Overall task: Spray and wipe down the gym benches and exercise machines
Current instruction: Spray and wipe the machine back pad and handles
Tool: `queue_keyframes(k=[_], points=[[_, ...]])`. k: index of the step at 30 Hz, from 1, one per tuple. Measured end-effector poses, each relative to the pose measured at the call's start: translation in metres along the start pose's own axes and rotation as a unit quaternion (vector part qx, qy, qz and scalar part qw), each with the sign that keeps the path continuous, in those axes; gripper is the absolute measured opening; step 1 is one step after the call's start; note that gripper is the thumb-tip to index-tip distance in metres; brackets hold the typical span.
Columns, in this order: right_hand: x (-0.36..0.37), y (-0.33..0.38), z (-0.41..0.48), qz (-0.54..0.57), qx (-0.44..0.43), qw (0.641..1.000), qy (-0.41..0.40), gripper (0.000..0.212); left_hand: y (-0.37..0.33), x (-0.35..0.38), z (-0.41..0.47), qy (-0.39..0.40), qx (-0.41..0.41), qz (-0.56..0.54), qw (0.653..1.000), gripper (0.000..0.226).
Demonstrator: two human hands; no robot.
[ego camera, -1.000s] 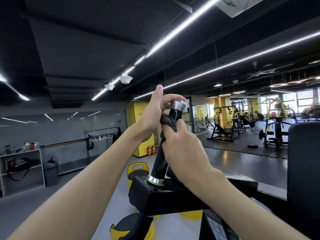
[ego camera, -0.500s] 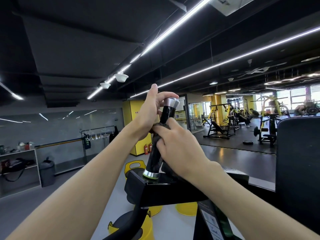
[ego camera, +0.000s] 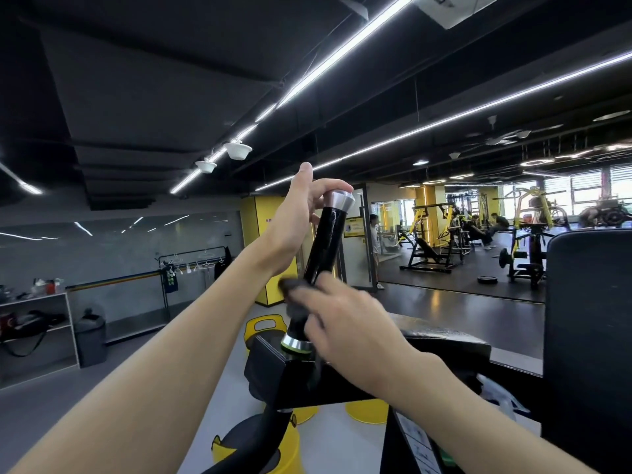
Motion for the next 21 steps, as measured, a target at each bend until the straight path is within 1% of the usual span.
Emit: queue_keyframes(k=[2,3,5,7,8,10,11,12,13,14,15,16,17,18,19,21], points=[[-0.002,-0.006,0.006,-0.016,0.010,0.998,-0.060,0.034,0.000,0.000,0.000,-0.002,-0.001,0.004,1.000,0.078],[0.000,-0.007,0.006,-0.028,0.005,0.997,-0.074,0.031,0.000,0.000,0.000,-0.004,-0.002,0.007,1.000,0.078],[0.006,-0.003,0.002,-0.052,-0.020,0.995,-0.086,0.024,0.001,-0.001,0.001,-0.001,-0.002,0.008,1.000,0.078],[0.015,0.001,-0.006,-0.041,-0.044,0.996,-0.069,0.029,0.003,-0.001,0.002,0.002,0.006,0.005,1.000,0.078],[0.020,-0.001,-0.010,-0.022,-0.050,0.997,-0.050,0.035,0.004,-0.002,0.002,0.004,0.009,0.004,1.000,0.078],[0.026,-0.009,-0.017,0.059,-0.039,0.998,0.003,0.044,0.006,-0.002,0.004,0.008,0.013,0.000,1.000,0.078],[0.025,-0.013,-0.019,0.108,-0.027,0.994,-0.001,0.042,0.007,-0.002,0.005,0.010,0.016,-0.003,1.000,0.079],[0.018,-0.018,-0.018,0.157,-0.005,0.986,-0.063,0.038,0.008,-0.002,0.006,0.012,0.018,-0.008,1.000,0.079],[0.008,-0.025,-0.014,0.205,0.037,0.966,-0.152,0.035,0.009,-0.003,0.007,0.011,0.019,-0.013,1.000,0.080],[-0.004,-0.034,-0.008,0.263,0.099,0.930,-0.239,0.035,0.010,-0.003,0.008,0.007,0.018,-0.016,1.000,0.080],[-0.013,-0.044,0.002,0.347,0.164,0.878,-0.287,0.035,0.011,-0.002,0.009,0.002,0.017,-0.017,1.000,0.080],[-0.021,-0.049,0.015,0.436,0.210,0.823,-0.296,0.030,0.011,-0.002,0.009,-0.002,0.017,-0.016,1.000,0.079],[-0.026,-0.054,0.029,0.493,0.229,0.787,-0.291,0.022,0.012,-0.002,0.010,-0.005,0.019,-0.018,1.000,0.078],[-0.030,-0.056,0.042,0.502,0.233,0.782,-0.285,0.016,0.012,-0.001,0.010,-0.005,0.020,-0.022,1.000,0.076],[-0.032,-0.057,0.053,0.473,0.228,0.802,-0.284,0.016,0.013,-0.001,0.010,-0.005,0.021,-0.025,0.999,0.075],[-0.029,-0.058,0.062,0.380,0.216,0.857,-0.273,0.021,0.013,0.000,0.010,-0.008,0.024,-0.024,0.999,0.075]])
Point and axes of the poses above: each hand's wrist, its own z-axis towards the middle knuckle, its own x-axis out of the palm, y = z × x, the point moved 3 cm from there along z, towards the middle knuckle, and after that the axes turned 2 degrees about z, right-handed, at the moved point
